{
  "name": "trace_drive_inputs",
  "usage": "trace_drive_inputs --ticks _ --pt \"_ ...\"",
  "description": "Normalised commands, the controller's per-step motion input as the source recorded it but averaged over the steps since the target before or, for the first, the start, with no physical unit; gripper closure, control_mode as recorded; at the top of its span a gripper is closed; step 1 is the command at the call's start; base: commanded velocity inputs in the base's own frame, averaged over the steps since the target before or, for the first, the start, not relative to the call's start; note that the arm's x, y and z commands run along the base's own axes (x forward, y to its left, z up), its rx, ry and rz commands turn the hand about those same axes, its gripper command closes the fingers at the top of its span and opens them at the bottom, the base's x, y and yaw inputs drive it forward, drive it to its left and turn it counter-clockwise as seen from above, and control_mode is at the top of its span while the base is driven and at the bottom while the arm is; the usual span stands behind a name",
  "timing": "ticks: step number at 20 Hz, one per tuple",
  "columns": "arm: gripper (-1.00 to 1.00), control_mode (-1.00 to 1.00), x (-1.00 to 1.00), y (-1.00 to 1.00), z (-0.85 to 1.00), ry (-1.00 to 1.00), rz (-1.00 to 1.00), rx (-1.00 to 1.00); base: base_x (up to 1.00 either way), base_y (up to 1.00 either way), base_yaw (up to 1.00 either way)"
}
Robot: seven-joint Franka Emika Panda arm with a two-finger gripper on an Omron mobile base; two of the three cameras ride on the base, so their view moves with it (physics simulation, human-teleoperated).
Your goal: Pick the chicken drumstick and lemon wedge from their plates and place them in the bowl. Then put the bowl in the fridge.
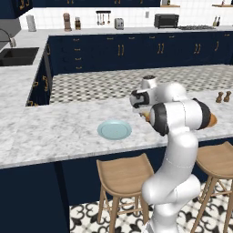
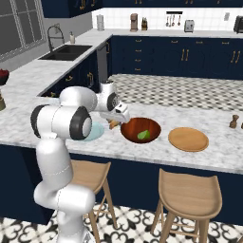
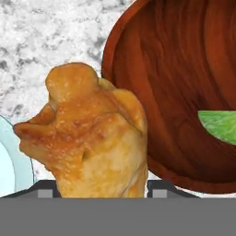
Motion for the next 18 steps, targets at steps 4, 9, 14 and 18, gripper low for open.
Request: trace_drive_inputs --ticks 4,9,14,18 --pt "1.00 -1.00 0.11 -0.63 0.18 0.00 -0.39 0.03 0.00 0.00 0.00" --pt "1.00 -1.00 0.41 -0.65 -0.09 0.03 -0.29 0.00 0.00 0.00 0.00" --pt "1.00 -1.00 0.33 -0.63 -0.43 0.00 -0.14 0.00 0.00 0.00 0.00" --pt "1.00 -1.00 0.27 -0.17 -0.36 0.00 0.00 0.01 0.00 0.00 0.00"
